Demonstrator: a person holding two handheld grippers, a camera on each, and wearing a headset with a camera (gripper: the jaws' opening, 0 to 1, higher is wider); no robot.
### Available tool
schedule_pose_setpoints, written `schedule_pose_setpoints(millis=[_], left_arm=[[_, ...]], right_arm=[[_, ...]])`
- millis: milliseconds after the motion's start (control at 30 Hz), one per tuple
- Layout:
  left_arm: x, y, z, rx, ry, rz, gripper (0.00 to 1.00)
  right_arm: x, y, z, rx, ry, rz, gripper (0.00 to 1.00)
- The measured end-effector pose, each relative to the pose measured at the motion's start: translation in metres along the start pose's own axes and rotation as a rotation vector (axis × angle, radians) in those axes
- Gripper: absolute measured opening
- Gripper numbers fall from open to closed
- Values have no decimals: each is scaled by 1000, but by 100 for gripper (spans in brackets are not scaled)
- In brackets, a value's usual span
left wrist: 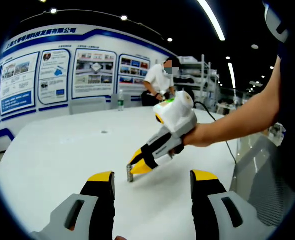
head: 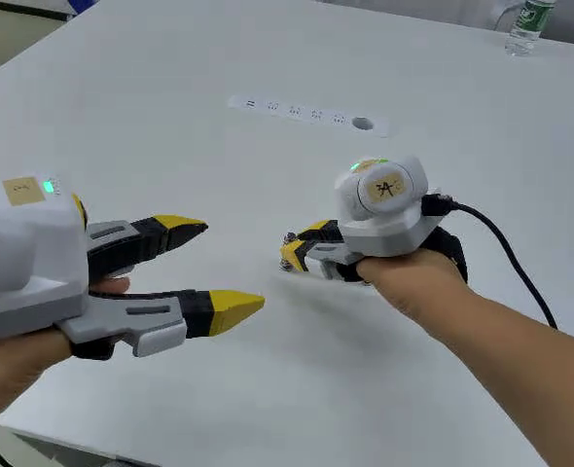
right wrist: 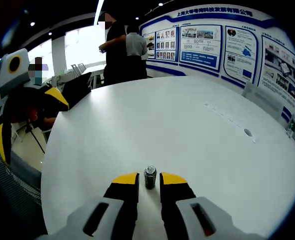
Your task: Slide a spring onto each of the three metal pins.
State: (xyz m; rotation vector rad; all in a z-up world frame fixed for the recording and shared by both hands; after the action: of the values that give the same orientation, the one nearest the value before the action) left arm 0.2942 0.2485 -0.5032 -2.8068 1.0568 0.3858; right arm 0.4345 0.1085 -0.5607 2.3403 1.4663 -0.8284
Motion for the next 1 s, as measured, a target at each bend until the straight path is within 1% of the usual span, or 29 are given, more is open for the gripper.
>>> schedule_pose_setpoints(millis=[133, 200, 300, 433, 667, 767, 900, 1000], left_arm=[[2, 0, 1, 7, -6, 1, 63], [4, 2, 2, 21, -18, 5, 63], [7, 5, 3, 26, -22, 13, 64], [11, 6, 4, 28, -22, 18, 64], [12, 6, 6, 23, -25, 19, 66], [13, 5, 7, 29, -32, 23, 66], [15, 3, 7, 21, -31, 21, 67], [18, 5, 6, 25, -32, 27, 68]], right_arm=[[-12, -5, -1, -3, 25, -4, 20], [-17, -7, 1, 2, 30, -5, 21], [-26, -12, 4, -2, 41, -8, 22], [-39, -17, 10, -10, 40, -17, 24], [-60, -26, 20, -20, 46, -38, 27], [-69, -30, 24, -22, 49, -42, 28], [-85, -27, 31, -12, 65, -26, 29], [-96, -22, 36, -5, 69, -9, 30]])
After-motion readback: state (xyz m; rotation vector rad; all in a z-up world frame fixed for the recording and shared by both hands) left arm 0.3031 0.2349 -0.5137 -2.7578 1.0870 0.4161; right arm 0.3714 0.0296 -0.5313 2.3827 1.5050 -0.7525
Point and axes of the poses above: the centre of the closed fingertips' face, and the gripper's own axes: x roughly forward along the fingers, y roughly to its right, z roughly out of its underside, the point moved 9 cm from there along -x, roughly backward along the fingers, and after that the axes turned 7 degrees about x, right-handed, at the moved point
